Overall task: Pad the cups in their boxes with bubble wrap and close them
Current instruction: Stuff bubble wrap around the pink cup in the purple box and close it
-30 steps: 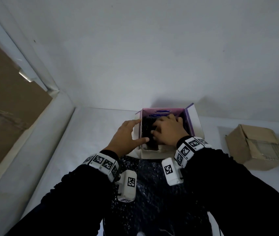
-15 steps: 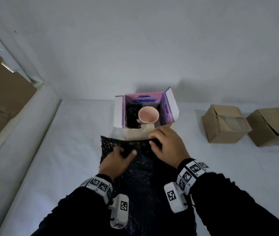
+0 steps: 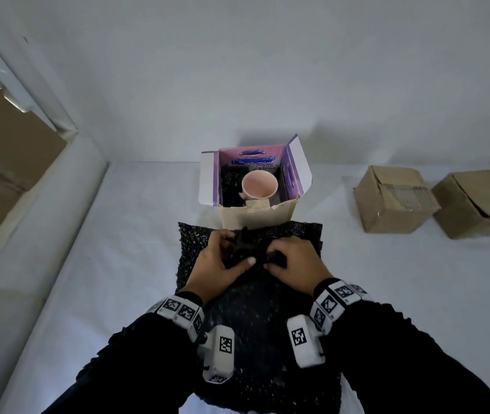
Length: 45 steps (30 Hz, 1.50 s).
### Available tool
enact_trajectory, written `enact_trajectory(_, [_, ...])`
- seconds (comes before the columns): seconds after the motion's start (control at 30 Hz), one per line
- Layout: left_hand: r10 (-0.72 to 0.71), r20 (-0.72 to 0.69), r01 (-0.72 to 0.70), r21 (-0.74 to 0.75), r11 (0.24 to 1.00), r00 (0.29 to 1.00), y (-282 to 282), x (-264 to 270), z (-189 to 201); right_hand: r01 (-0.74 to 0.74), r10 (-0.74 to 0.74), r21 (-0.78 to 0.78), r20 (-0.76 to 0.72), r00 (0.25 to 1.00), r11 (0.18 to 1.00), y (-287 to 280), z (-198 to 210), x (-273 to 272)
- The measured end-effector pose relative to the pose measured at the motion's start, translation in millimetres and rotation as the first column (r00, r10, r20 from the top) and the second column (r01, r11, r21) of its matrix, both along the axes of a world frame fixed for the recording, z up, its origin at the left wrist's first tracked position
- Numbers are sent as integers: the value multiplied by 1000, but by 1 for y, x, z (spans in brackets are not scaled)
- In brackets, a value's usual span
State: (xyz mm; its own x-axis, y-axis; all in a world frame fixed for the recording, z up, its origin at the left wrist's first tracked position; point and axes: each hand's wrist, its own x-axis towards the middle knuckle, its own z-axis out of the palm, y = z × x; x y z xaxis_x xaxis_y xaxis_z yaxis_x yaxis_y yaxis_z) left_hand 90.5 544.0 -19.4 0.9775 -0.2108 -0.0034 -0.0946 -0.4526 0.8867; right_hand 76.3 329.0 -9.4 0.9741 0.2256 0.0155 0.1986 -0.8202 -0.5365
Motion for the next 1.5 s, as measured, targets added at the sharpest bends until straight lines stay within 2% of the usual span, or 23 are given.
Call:
enact_trajectory(0.07, [-22, -76, 26, 45, 999, 997, 5, 3, 6, 96, -94, 216, -19, 995, 972, -4, 17, 7])
enact_trajectory(0.13, [-57, -137, 71, 102, 992, 989, 11, 6, 9, 171, -177, 326, -11, 984, 930, -9, 32, 16])
enact_trajectory(0.2, [-62, -188, 79, 87, 993, 980, 14, 8, 15, 208, -231, 400, 11, 973, 893, -14, 44, 26])
enact_trajectory(0.3, [-41, -217, 42, 0, 999, 975, 15, 13, 23, 239, -290, 415, 63, 955, 878, -20, 56, 34])
enact_trajectory(0.4, [-2, -216, -14, -75, 997, 976, 14, 25, 35, 191, -296, 409, 211, 932, 892, -18, 63, 35])
enact_trajectory(0.57, [63, -89, -69, -66, 995, 994, 6, 38, 62, 180, -327, 358, 407, 853, 916, -2, 77, 41])
enact_trajectory(0.73, [-17, -196, -10, -134, 991, 980, 9, 35, 69, 260, -479, 491, 396, 783, 831, -8, 96, 56])
enact_trajectory(0.83, [-2, -302, -53, -173, 984, 953, 13, 31, 70, 364, -611, 562, 347, 712, 743, -13, 99, 64])
enact_trajectory(0.9, [0, -458, -45, -87, 995, 889, 19, 32, 71, 418, -699, 638, 276, 659, 647, -15, 107, 65])
enact_trajectory(0.97, [-61, -575, 187, 164, 968, 816, 28, 35, 71, 508, -773, 671, 157, 615, 541, -18, 116, 64])
enact_trajectory(1.0, [-83, -590, 319, 309, 896, 803, 31, 36, 71, 564, -802, 649, 124, 584, 511, -20, 119, 64])
enact_trajectory(1.03, [-84, -535, 368, 450, 814, 841, 34, 38, 70, 593, -822, 639, 114, 558, 491, -21, 120, 64])
enact_trajectory(1.07, [-62, -397, 300, 574, 762, 916, 36, 41, 71, 586, -831, 658, 114, 545, 474, -21, 120, 65])
enact_trajectory(1.1, [-22, -211, 151, 620, 769, 977, 35, 43, 72, 562, -832, 686, 116, 543, 462, -20, 119, 66])
enact_trajectory(1.13, [32, -27, -10, 583, 813, 999, 33, 43, 77, 528, -830, 718, 124, 544, 454, -16, 118, 69])
enact_trajectory(1.17, [75, 107, -117, 476, 872, 991, 30, 46, 82, 499, -827, 744, 128, 547, 445, -13, 117, 73])
enact_trajectory(1.2, [94, 133, -133, 327, 936, 987, 26, 48, 87, 482, -824, 762, 117, 555, 433, -9, 117, 76])
enact_trajectory(1.23, [82, 69, -91, 147, 985, 994, 21, 50, 92, 474, -812, 772, 92, 576, 423, -3, 117, 80])
enact_trajectory(1.27, [38, -29, -39, -19, 999, 999, 14, 52, 98, 467, -789, 776, 63, 611, 424, 3, 119, 83])
enact_trajectory(1.3, [6, -108, -23, -153, 988, 994, 7, 56, 103, 444, -747, 777, 50, 662, 445, 10, 122, 86])
enact_trajectory(1.4, [11, -217, -104, -422, 901, 976, -11, 72, 121, 334, -531, 746, 31, 847, 576, 30, 133, 93])
enact_trajectory(1.47, [-96, -290, -100, -591, 800, 952, -19, 84, 134, 220, -310, 700, 3, 951, 679, 38, 141, 92])
enact_trajectory(1.5, [-171, -320, -91, -663, 743, 932, -22, 91, 141, 146, -209, 656, 18, 978, 741, 41, 143, 93])
